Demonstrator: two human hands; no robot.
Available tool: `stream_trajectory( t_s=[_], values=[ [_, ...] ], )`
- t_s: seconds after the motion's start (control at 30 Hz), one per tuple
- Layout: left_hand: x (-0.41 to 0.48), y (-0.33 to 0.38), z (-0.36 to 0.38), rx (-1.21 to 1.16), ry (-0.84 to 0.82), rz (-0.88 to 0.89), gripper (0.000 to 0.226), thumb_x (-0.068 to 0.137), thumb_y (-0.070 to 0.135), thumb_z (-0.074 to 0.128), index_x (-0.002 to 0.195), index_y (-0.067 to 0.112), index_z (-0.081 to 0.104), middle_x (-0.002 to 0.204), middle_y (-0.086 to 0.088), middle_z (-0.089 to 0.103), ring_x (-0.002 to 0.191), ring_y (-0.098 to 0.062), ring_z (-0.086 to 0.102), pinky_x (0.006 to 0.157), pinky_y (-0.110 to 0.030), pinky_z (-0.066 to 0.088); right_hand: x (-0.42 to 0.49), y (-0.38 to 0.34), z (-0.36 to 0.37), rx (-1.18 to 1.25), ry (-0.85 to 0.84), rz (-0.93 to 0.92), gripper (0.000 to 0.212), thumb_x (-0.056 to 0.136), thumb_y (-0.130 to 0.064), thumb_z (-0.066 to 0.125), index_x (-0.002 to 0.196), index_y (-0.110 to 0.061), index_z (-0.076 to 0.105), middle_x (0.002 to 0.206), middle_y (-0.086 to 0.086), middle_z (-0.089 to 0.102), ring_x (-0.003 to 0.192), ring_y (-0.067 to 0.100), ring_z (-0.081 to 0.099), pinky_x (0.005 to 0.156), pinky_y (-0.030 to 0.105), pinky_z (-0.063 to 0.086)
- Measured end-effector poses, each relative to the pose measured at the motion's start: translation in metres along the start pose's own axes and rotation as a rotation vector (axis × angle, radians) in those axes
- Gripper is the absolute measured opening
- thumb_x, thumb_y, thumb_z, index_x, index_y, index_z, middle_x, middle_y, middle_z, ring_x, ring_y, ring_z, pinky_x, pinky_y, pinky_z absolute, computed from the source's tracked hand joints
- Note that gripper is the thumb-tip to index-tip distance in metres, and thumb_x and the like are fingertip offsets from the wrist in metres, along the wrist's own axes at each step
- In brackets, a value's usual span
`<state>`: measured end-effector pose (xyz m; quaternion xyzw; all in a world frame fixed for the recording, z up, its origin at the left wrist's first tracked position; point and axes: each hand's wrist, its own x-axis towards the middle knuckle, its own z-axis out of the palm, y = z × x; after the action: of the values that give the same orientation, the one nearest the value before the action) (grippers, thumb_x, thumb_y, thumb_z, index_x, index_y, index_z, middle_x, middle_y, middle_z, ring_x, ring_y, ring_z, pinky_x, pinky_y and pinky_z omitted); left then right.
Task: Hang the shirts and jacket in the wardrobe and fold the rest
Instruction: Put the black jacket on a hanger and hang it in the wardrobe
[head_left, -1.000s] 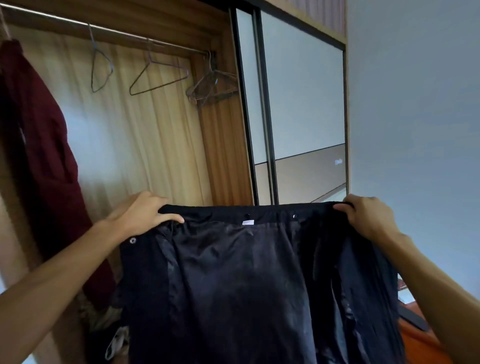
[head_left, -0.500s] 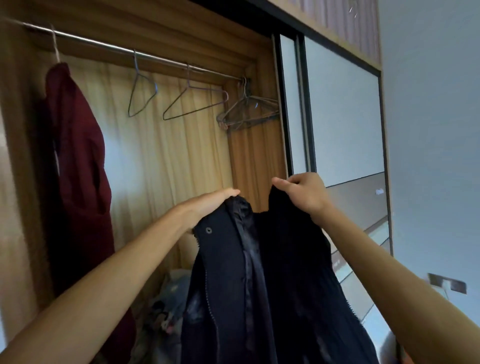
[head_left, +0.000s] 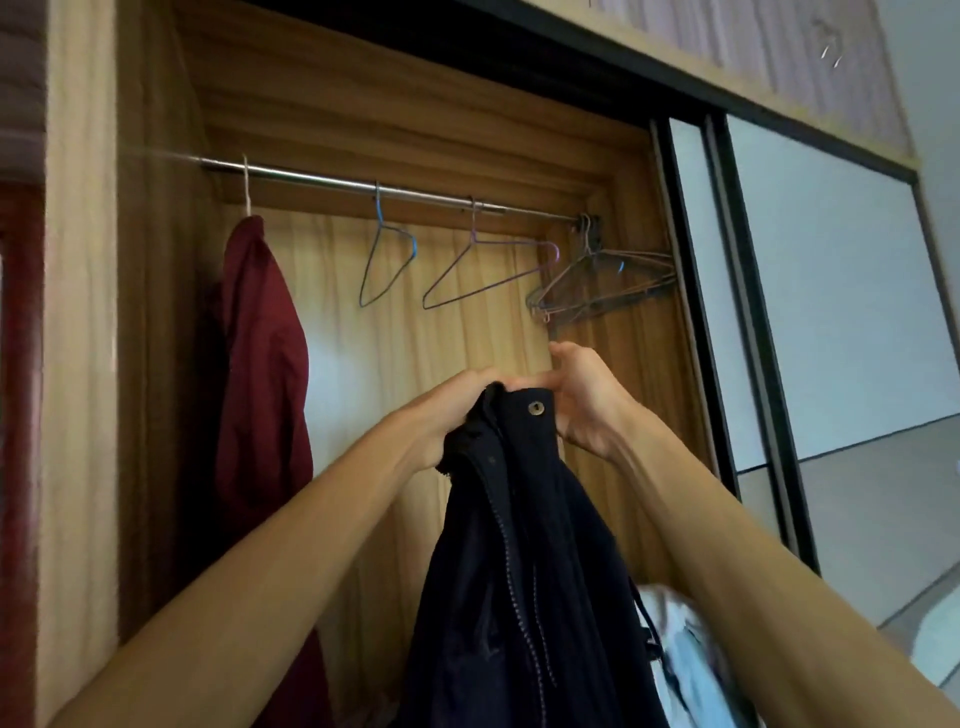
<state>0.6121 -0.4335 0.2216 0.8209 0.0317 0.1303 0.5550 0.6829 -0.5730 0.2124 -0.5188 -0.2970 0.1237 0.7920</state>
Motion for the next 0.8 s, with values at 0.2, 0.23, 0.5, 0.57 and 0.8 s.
stream_trajectory(
  t_s=[0.2,0.23,0.5,0.57,0.8],
  values=[
    [0.033,-0.015,-0.047,-0.101,0.266,0.032,0.020,0.099,0.020,0.051,0.089,0.008,0.064,0.082,-0.010,0.064,0.067,-0.022,0.059,0.057,-0.029,0.045,0.056,0.014,0.011,0.210,-0.186,0.045,0.051,0.107,-0.026,0.034,0.114,0.019,0.058,0.101,0.032,0.070,0.081,0.031,0.075,0.069,0.030,0.063],
    [0.039,-0.013,-0.054,-0.110,0.304,0.052,0.020,0.100,0.020,0.051,0.095,0.006,0.065,0.085,-0.011,0.067,0.069,-0.022,0.061,0.058,-0.029,0.048,0.065,0.018,0.019,0.248,-0.206,0.038,0.047,0.107,-0.023,0.036,0.111,0.018,0.060,0.100,0.031,0.071,0.082,0.030,0.075,0.070,0.030,0.063],
    [0.066,0.001,-0.094,-0.180,0.477,0.145,0.019,0.098,0.018,0.053,0.086,0.008,0.064,0.068,-0.007,0.066,0.062,-0.022,0.062,0.059,-0.029,0.048,0.156,0.000,0.086,0.270,-0.146,-0.211,0.033,0.105,-0.023,0.042,0.120,0.004,0.054,0.092,0.018,0.067,0.074,0.021,0.072,0.062,0.027,0.060],
    [0.073,0.006,-0.102,-0.176,0.483,0.181,0.020,0.098,0.019,0.053,0.085,0.010,0.064,0.068,-0.006,0.066,0.062,-0.021,0.062,0.059,-0.028,0.047,0.177,-0.014,0.092,0.223,-0.185,-0.176,0.052,0.105,-0.038,0.041,0.143,-0.003,0.037,0.106,0.024,0.062,0.085,0.027,0.069,0.070,0.032,0.062],
    [0.083,0.024,-0.129,-0.184,0.513,0.254,0.023,0.097,0.017,0.048,0.080,0.013,0.063,0.054,0.000,0.061,0.039,-0.013,0.057,0.042,-0.018,0.042,0.224,-0.043,0.117,0.052,-0.371,-0.267,0.071,0.097,-0.060,0.043,0.156,-0.029,0.017,0.111,0.024,0.065,0.093,0.027,0.071,0.078,0.033,0.062]
  ],
)
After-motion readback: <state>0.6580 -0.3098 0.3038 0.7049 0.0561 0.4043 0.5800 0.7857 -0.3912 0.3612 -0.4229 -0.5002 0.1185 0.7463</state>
